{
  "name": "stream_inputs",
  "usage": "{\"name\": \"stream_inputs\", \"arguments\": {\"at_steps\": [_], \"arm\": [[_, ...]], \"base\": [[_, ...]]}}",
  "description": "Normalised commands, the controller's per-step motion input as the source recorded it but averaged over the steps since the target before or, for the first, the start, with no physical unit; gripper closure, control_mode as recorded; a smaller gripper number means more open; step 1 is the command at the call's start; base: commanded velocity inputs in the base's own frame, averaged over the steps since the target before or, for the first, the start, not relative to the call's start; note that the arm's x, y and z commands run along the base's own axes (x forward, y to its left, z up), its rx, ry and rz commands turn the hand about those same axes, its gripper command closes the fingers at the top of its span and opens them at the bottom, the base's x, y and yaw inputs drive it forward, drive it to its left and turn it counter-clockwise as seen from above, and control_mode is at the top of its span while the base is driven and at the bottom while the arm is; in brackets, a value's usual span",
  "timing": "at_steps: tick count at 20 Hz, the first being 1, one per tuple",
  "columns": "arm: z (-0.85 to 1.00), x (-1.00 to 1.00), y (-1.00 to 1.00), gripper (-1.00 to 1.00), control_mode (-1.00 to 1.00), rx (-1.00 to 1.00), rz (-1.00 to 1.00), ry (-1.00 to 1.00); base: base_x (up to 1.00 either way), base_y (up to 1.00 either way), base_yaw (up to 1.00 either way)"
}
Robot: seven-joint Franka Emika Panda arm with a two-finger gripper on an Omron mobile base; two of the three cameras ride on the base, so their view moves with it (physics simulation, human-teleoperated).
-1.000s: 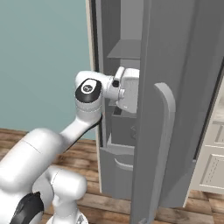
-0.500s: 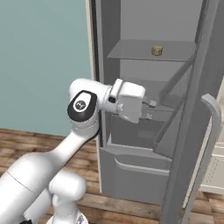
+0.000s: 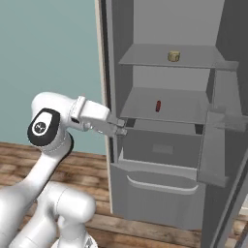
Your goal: Retrieve the sausage and cheese from the fridge and place them on the cutting board on the counter.
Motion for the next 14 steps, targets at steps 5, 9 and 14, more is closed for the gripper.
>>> {"name": "stream_inputs", "arguments": {"at_steps": [5,9,14], "arm": [[-0.43,0.77,0.79,-1.0,-1.0,0.38,0.08,0.0],[-0.01,1.0,0.02,-1.0,-1.0,0.59,0.32,0.01],[0.0,0.99,-0.06,-1.0,-1.0,0.49,0.56,0.0]], "base": [[0.0,0.0,0.0],[0.0,0.0,0.0],[0.0,0.0,0.0]]}}
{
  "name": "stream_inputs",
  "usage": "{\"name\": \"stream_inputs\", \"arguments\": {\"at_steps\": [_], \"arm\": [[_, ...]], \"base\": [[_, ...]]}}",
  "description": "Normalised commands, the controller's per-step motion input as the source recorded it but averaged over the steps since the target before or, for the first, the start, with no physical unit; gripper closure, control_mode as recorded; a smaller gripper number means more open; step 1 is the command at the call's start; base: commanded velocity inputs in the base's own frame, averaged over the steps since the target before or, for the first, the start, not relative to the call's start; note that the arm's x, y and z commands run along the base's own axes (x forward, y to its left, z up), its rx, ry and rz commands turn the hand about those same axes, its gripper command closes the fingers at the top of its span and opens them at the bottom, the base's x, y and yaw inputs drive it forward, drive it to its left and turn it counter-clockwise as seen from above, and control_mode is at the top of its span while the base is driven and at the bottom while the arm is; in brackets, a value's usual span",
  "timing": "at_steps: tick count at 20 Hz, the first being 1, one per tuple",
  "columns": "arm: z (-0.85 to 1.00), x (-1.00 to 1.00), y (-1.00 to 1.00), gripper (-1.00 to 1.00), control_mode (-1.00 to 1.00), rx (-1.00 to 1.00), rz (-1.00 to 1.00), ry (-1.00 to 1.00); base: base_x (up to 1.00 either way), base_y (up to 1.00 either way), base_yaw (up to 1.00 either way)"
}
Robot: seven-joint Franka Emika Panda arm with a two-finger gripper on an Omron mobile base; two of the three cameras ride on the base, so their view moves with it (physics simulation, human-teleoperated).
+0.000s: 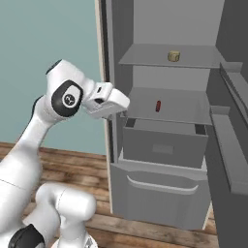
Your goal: Retrieve the sausage and cheese from the fridge and place them on the cutting board on the counter.
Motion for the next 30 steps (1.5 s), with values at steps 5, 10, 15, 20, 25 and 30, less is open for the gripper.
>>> {"name": "stream_inputs", "arguments": {"at_steps": [5,10,15,20,25,30], "arm": [[-0.17,0.49,0.01,-1.0,-1.0,0.37,0.48,-0.17],[-0.37,0.18,0.3,-1.0,-1.0,0.38,0.41,-0.13],[-0.05,0.0,0.63,-1.0,-1.0,0.14,0.23,-0.07],[0.26,-0.02,0.42,-1.0,-1.0,0.0,0.04,-0.1],[0.22,-0.18,0.09,-1.0,-1.0,0.0,-0.04,-0.08],[0.21,-0.29,0.14,-1.0,-1.0,0.0,-0.14,-0.06]], "base": [[0.0,0.0,0.0],[0.0,0.0,0.0],[0.0,0.0,0.0],[0.0,0.0,0.0],[0.0,0.0,0.0],[0.0,0.0,0.0]]}}
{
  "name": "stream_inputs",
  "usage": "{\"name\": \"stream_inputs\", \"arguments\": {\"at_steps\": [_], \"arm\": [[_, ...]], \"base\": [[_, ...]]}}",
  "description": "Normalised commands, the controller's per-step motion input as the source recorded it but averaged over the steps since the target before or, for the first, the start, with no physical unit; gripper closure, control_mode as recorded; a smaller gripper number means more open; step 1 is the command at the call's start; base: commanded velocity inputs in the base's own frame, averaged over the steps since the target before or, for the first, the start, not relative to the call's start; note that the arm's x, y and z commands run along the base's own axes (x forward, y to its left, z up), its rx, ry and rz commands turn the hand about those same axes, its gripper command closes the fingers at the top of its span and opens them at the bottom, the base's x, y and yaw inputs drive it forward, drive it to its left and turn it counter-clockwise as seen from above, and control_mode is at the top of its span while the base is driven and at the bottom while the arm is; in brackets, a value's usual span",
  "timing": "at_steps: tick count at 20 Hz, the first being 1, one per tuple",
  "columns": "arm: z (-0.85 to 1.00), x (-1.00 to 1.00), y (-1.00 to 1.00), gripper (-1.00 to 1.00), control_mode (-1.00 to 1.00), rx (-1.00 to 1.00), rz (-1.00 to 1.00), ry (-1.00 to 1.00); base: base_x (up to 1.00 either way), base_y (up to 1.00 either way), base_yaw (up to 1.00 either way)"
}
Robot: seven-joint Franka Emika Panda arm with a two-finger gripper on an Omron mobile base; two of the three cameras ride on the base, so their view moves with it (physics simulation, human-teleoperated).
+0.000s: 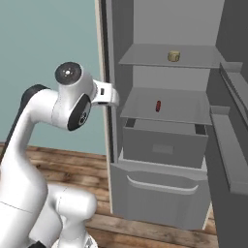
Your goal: Retrieve the sausage and cheese from the fridge and place them on the cutting board on the counter.
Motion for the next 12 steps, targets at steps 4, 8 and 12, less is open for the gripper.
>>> {"name": "stream_inputs", "arguments": {"at_steps": [4,8,12], "arm": [[0.21,-0.41,0.17,-1.0,-1.0,0.0,-0.16,-0.02],[0.13,-0.31,0.13,-1.0,-1.0,0.0,-0.13,0.0],[0.13,-0.19,0.22,-1.0,-1.0,-0.01,-0.11,0.0]], "base": [[0.0,0.0,0.0],[0.0,0.0,0.0],[0.0,0.0,0.0]]}}
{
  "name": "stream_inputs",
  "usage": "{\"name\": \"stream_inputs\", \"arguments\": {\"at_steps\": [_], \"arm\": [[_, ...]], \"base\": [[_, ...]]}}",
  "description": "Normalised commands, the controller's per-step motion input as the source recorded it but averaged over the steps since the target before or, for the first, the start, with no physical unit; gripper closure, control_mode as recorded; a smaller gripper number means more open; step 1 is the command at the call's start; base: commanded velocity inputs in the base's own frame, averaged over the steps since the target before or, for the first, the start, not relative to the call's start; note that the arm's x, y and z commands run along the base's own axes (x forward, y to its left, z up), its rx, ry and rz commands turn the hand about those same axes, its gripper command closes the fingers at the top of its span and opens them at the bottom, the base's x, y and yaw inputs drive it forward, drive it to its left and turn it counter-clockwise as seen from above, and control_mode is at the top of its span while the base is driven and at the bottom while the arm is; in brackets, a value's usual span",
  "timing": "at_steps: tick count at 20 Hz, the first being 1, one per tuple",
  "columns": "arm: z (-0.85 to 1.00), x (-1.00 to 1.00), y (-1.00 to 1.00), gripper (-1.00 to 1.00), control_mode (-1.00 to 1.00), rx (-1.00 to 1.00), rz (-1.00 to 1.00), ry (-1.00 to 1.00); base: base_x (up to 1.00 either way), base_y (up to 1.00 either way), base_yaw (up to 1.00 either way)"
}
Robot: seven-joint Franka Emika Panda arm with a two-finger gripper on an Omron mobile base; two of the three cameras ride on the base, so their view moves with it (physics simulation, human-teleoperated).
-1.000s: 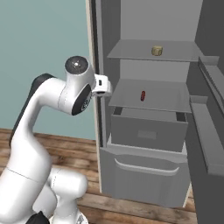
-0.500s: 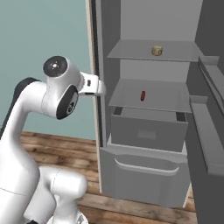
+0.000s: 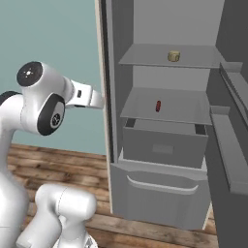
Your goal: Retrieve the sausage and cheese from the fridge and place them on the cutting board on the counter.
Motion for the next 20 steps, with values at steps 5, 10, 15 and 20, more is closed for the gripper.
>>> {"name": "stream_inputs", "arguments": {"at_steps": [5,10,15,20], "arm": [[0.06,-0.03,0.25,-1.0,-1.0,-0.01,-0.05,-0.03],[0.03,-0.05,0.04,-1.0,-1.0,0.0,0.0,-0.08],[0.11,-0.2,0.0,-1.0,-1.0,0.0,0.0,-0.03],[0.19,-0.4,0.0,-1.0,-1.0,0.0,0.0,-0.03]], "base": [[0.0,0.0,0.0],[0.0,0.0,0.0],[0.0,0.0,0.0],[0.0,0.0,0.0]]}}
